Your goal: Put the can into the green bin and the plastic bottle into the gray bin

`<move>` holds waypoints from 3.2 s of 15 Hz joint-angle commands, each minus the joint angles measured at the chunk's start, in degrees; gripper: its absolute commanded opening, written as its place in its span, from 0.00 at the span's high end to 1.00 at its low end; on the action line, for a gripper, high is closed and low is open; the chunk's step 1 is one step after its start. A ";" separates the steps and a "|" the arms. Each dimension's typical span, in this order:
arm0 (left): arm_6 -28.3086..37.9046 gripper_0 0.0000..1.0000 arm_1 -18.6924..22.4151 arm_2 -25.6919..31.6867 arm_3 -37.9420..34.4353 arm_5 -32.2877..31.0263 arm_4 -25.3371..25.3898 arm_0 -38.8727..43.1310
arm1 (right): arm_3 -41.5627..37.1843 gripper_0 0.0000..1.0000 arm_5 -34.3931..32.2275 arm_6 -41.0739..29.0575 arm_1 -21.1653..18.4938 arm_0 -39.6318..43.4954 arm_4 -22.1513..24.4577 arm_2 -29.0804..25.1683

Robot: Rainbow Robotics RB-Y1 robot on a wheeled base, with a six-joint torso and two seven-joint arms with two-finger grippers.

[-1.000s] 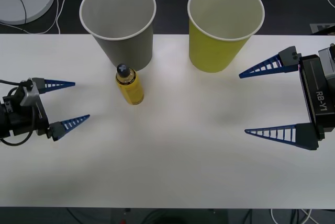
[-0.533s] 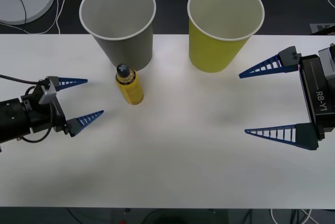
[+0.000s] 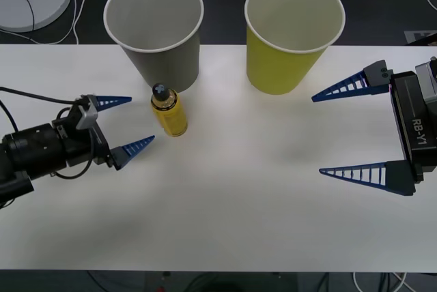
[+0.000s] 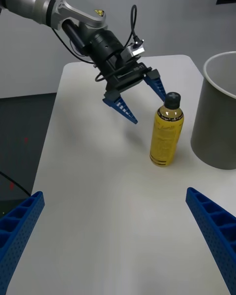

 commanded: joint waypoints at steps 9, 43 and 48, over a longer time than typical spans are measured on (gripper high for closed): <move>1.61 0.00 -6.69 -4.60 0.00 6.66 -4.93 -3.84 | 0.00 0.00 0.00 0.00 0.00 0.00 0.00 0.00; 10.22 1.00 -11.26 -4.52 -0.53 9.12 -12.05 -6.30 | 0.00 0.00 0.00 0.00 0.00 0.00 0.00 0.00; 12.25 1.00 -10.21 -4.52 -2.55 9.03 -12.84 -6.30 | 0.00 0.00 0.00 0.00 0.00 0.00 0.00 0.00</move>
